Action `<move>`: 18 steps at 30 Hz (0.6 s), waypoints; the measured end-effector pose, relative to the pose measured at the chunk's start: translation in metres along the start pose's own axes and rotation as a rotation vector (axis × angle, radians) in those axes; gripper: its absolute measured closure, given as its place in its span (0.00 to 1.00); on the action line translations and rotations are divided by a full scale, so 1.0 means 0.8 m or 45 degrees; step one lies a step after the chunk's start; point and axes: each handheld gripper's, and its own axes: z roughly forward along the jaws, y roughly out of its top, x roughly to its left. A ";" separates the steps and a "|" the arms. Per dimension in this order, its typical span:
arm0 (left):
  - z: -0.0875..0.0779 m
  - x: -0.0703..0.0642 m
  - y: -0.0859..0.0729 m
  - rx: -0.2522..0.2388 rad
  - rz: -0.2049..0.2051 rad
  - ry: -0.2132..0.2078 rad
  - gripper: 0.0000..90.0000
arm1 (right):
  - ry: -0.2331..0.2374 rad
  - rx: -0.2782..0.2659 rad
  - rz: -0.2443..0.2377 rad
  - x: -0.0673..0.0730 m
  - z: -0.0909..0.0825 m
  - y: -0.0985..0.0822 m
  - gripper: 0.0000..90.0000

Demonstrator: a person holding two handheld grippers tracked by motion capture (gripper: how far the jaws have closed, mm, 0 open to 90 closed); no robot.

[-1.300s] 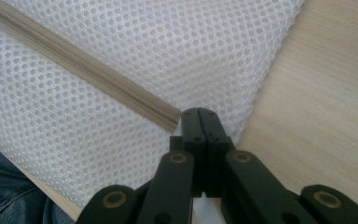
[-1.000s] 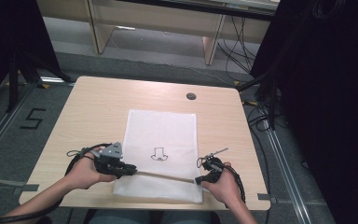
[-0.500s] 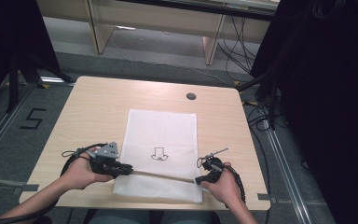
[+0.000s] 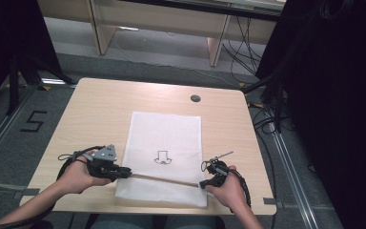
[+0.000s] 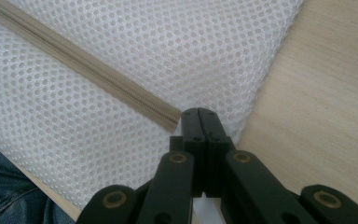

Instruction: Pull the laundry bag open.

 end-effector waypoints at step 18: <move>-0.013 0.005 -0.012 -0.009 -0.058 0.020 0.92 | 0.001 0.004 0.005 0.000 0.000 0.000 1.00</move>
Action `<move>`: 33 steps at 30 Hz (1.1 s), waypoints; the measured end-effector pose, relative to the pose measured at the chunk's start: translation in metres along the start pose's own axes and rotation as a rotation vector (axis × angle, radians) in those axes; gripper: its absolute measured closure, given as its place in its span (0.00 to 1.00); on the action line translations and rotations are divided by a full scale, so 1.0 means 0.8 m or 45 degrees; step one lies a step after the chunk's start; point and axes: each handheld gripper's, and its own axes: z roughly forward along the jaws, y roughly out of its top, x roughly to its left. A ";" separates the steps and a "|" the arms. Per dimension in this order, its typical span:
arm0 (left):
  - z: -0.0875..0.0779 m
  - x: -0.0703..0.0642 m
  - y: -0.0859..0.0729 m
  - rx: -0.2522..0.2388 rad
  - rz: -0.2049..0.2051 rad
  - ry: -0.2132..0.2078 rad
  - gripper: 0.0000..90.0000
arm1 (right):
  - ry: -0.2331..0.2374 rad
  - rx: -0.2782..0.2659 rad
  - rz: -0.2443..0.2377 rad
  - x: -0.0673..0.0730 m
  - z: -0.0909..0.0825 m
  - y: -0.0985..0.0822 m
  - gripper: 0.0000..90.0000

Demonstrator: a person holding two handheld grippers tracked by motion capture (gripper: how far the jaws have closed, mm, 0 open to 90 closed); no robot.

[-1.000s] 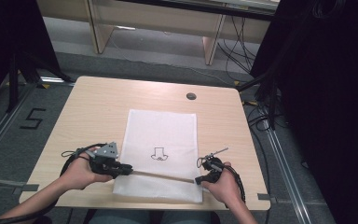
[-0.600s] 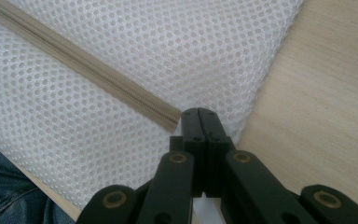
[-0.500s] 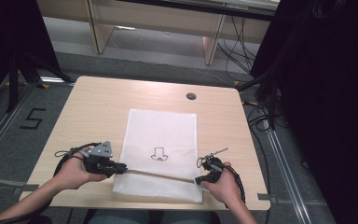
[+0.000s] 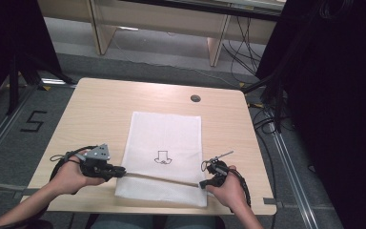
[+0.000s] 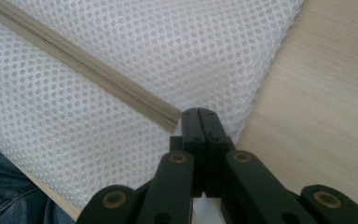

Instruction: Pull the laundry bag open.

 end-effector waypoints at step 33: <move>-0.017 0.008 -0.012 0.009 -0.001 0.022 0.92 | 0.000 -0.002 0.003 0.000 0.000 0.000 1.00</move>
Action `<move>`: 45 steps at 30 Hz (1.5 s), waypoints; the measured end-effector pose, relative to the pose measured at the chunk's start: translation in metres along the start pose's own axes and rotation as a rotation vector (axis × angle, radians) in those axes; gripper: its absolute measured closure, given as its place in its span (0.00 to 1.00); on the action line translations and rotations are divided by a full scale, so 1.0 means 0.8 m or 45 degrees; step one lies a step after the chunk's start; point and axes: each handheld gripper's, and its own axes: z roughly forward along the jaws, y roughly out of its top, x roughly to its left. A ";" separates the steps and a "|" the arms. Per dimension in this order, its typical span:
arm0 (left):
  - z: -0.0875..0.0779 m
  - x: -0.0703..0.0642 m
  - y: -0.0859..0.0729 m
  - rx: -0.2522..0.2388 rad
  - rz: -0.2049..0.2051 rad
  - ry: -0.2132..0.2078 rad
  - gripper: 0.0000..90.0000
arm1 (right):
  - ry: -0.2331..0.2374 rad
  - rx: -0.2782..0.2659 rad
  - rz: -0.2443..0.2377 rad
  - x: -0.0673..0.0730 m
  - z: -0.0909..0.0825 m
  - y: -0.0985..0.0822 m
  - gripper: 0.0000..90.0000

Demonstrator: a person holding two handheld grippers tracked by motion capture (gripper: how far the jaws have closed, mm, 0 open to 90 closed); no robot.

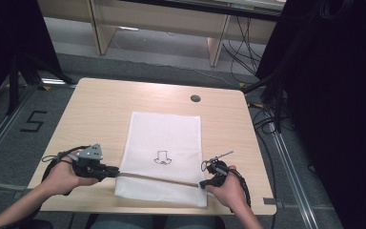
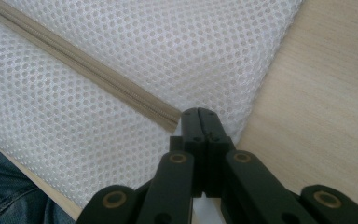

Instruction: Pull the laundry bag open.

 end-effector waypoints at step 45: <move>0.016 0.004 -0.039 -0.026 -0.110 0.052 0.82 | 0.019 -0.038 -0.008 0.000 -0.004 0.000 0.95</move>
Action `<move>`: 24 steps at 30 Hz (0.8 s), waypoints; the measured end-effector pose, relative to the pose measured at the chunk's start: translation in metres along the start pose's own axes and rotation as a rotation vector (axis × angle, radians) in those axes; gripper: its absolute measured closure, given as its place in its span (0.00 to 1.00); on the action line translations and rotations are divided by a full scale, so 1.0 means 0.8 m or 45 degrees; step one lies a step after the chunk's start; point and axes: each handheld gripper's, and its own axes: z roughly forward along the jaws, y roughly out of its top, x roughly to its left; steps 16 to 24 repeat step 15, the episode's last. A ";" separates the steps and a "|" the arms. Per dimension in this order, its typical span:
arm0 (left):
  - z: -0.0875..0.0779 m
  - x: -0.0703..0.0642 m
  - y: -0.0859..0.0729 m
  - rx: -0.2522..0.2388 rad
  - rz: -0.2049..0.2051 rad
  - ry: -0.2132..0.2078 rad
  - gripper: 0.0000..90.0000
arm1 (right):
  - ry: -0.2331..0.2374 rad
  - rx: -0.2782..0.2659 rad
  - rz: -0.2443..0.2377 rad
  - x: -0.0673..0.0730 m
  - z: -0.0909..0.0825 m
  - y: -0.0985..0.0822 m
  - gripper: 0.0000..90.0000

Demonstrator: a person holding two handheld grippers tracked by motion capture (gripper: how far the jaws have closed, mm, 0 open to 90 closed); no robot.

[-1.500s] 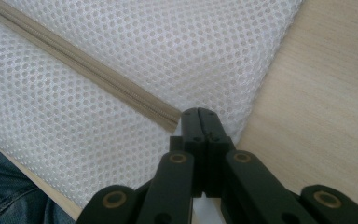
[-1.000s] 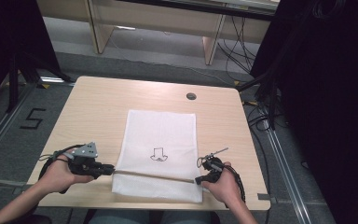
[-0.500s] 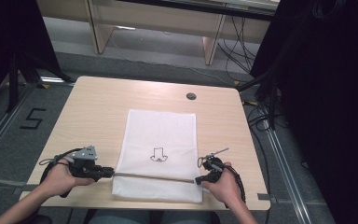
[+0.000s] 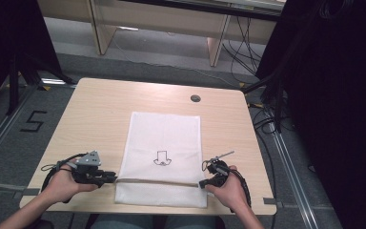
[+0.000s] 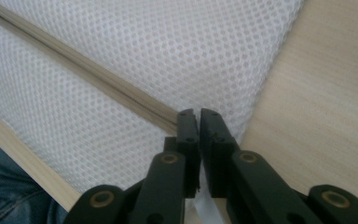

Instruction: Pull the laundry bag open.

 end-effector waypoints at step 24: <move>-0.010 0.024 0.003 -0.239 -0.118 0.110 0.54 | -0.067 -0.163 0.041 -0.010 -0.012 0.000 0.81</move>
